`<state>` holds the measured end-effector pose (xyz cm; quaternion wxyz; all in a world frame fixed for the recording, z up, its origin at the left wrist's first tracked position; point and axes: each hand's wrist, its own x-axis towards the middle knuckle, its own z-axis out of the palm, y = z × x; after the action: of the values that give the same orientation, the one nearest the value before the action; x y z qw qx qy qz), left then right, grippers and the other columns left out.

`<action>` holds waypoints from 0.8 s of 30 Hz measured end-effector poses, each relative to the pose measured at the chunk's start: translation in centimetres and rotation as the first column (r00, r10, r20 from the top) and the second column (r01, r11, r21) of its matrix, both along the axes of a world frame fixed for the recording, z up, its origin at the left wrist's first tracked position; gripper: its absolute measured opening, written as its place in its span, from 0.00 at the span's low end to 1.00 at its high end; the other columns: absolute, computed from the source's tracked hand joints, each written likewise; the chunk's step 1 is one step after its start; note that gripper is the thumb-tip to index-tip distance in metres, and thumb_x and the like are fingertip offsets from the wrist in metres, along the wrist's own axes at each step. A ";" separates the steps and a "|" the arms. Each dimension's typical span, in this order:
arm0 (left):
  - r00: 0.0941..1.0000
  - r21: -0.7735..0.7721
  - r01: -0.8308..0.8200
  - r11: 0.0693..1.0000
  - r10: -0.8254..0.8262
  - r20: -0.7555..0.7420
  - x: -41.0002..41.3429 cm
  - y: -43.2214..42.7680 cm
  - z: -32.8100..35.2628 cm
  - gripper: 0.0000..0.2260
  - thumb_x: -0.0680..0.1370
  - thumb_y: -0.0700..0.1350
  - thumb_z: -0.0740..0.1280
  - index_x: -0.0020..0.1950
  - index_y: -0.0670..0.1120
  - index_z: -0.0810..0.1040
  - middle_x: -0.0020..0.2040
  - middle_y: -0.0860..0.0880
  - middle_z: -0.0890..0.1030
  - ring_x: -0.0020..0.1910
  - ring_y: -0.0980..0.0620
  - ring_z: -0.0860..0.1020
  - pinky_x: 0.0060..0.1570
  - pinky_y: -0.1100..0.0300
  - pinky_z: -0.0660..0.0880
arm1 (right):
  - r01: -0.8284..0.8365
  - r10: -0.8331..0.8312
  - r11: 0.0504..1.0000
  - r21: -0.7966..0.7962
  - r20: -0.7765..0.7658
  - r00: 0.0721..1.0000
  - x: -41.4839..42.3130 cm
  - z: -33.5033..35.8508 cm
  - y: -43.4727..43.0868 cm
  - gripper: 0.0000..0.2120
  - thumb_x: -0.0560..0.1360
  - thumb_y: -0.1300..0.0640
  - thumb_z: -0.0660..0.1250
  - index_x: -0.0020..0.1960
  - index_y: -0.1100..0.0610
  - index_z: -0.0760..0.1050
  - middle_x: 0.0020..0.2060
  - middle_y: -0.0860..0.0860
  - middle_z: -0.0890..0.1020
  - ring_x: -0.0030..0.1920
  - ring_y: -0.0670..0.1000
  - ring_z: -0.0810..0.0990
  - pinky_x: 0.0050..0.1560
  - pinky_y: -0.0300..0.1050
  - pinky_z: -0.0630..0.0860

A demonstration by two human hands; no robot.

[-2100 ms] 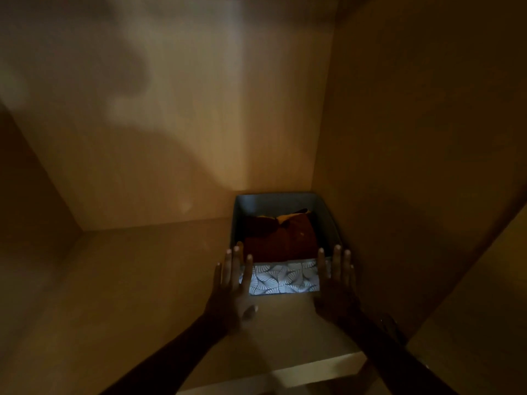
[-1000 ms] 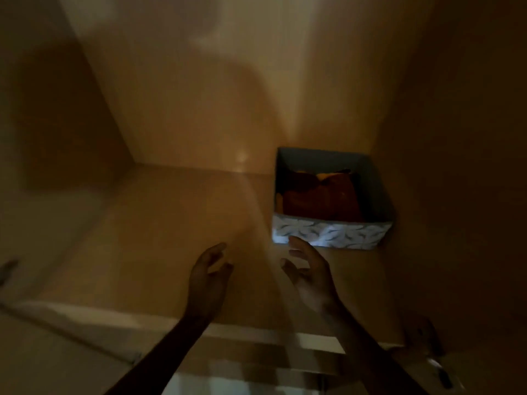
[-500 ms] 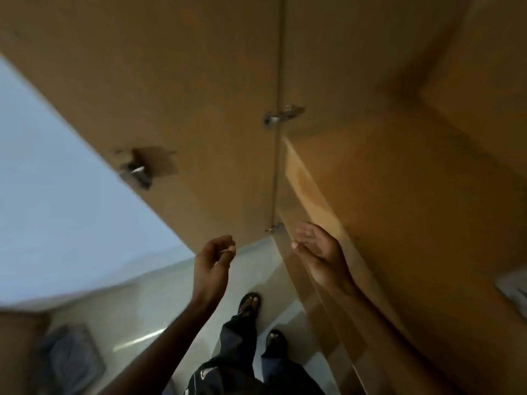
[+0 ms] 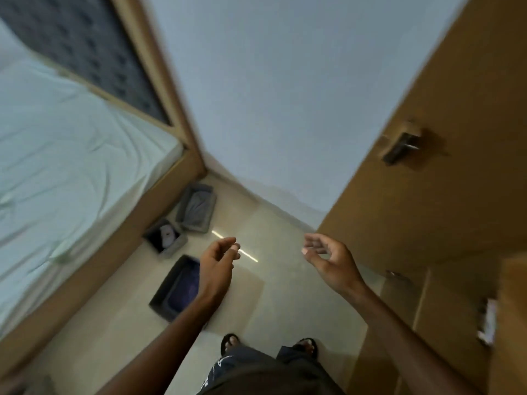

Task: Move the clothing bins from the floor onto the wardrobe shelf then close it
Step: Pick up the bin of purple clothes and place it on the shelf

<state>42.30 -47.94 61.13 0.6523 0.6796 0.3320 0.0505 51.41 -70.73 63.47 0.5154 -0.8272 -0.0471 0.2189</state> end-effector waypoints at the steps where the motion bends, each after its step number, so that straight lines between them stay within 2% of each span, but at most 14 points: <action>1: 0.999 -0.002 -0.038 0.999 0.038 -0.010 -1.1 1.6 -0.2 0.08 0.80 0.42 0.64 0.57 0.50 0.78 0.54 0.48 0.82 0.51 0.50 0.81 0.51 0.54 0.78 | -0.051 0.051 0.999 -0.008 -0.008 0.999 0.1 -0.2 2.0 0.13 0.73 0.54 0.71 0.57 0.50 0.78 0.49 0.42 0.83 0.47 0.37 0.80 0.48 0.33 0.73; 5: 0.962 -0.014 -0.268 0.963 0.267 -0.056 -5.8 8.8 -1.8 0.07 0.79 0.39 0.65 0.53 0.50 0.79 0.51 0.46 0.83 0.51 0.49 0.82 0.50 0.56 0.79 | -0.258 0.257 0.966 -0.027 -0.036 0.966 -0.2 -2.4 11.8 0.13 0.73 0.54 0.72 0.57 0.50 0.79 0.49 0.43 0.84 0.49 0.41 0.81 0.48 0.35 0.75; 9: 0.884 0.008 -0.447 0.894 0.444 -0.145 -9.6 14.2 -4.2 0.06 0.79 0.38 0.66 0.52 0.48 0.79 0.49 0.47 0.83 0.48 0.47 0.82 0.43 0.61 0.77 | -0.433 0.428 0.900 -0.050 -0.086 0.900 -1.4 -4.7 19.8 0.13 0.73 0.56 0.71 0.58 0.52 0.79 0.49 0.44 0.83 0.48 0.42 0.81 0.45 0.29 0.76; 12: 0.817 0.053 -0.537 0.842 0.535 -0.218 -11.4 17.3 -7.2 0.06 0.79 0.39 0.66 0.54 0.47 0.80 0.47 0.48 0.83 0.47 0.47 0.82 0.45 0.59 0.78 | -0.556 0.543 0.828 -0.071 -0.142 0.828 -1.4 -7.5 25.2 0.12 0.74 0.56 0.71 0.57 0.53 0.79 0.49 0.45 0.83 0.48 0.41 0.81 0.44 0.28 0.75; 15: 0.749 0.109 -0.586 0.803 0.589 -0.305 -11.9 19.8 -11.3 0.07 0.79 0.40 0.66 0.56 0.45 0.79 0.47 0.49 0.83 0.47 0.49 0.81 0.44 0.63 0.76 | -0.654 0.625 0.749 -0.104 -0.216 0.750 -0.8 -12.4 30.3 0.11 0.74 0.56 0.70 0.57 0.54 0.78 0.47 0.45 0.82 0.47 0.40 0.80 0.44 0.26 0.74; 17: 0.740 0.135 -0.563 0.815 0.570 -0.358 -11.7 21.4 -14.3 0.08 0.79 0.40 0.65 0.57 0.45 0.79 0.47 0.49 0.82 0.48 0.51 0.81 0.45 0.65 0.75 | -0.703 0.657 0.699 -0.130 -0.270 0.703 -0.5 -16.5 32.8 0.12 0.75 0.55 0.70 0.57 0.54 0.79 0.46 0.44 0.82 0.47 0.40 0.80 0.45 0.28 0.75; 19: 0.744 0.165 -0.495 0.853 0.514 -0.428 -11.2 23.5 -18.2 0.08 0.79 0.41 0.66 0.57 0.46 0.79 0.48 0.50 0.82 0.48 0.52 0.80 0.47 0.62 0.77 | -0.735 0.669 0.659 -0.161 -0.324 0.670 -0.4 -21.3 35.0 0.12 0.74 0.54 0.70 0.57 0.54 0.79 0.46 0.47 0.83 0.47 0.42 0.81 0.50 0.37 0.78; 21: 0.739 0.184 -0.408 0.894 0.442 -0.509 -10.9 25.8 -23.4 0.09 0.78 0.43 0.66 0.57 0.46 0.79 0.50 0.48 0.82 0.49 0.50 0.80 0.53 0.56 0.77 | -0.767 0.677 0.614 -0.186 -0.374 0.634 -0.6 -27.4 37.0 0.11 0.74 0.54 0.70 0.55 0.54 0.80 0.46 0.48 0.83 0.46 0.45 0.81 0.54 0.44 0.78; 24: 0.709 0.205 -0.244 0.948 0.319 -0.629 -10.4 29.2 -31.1 0.12 0.77 0.45 0.66 0.59 0.44 0.79 0.54 0.46 0.82 0.53 0.46 0.80 0.56 0.56 0.74 | -0.802 0.635 0.547 -0.239 -0.505 0.584 -1.6 -36.7 38.3 0.09 0.72 0.51 0.70 0.51 0.52 0.80 0.44 0.48 0.83 0.47 0.48 0.81 0.56 0.47 0.78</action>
<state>31.87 -18.76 30.05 0.4418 0.6289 0.6355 -0.0740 49.77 -32.46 26.73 0.1721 -0.7694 -0.2419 0.5656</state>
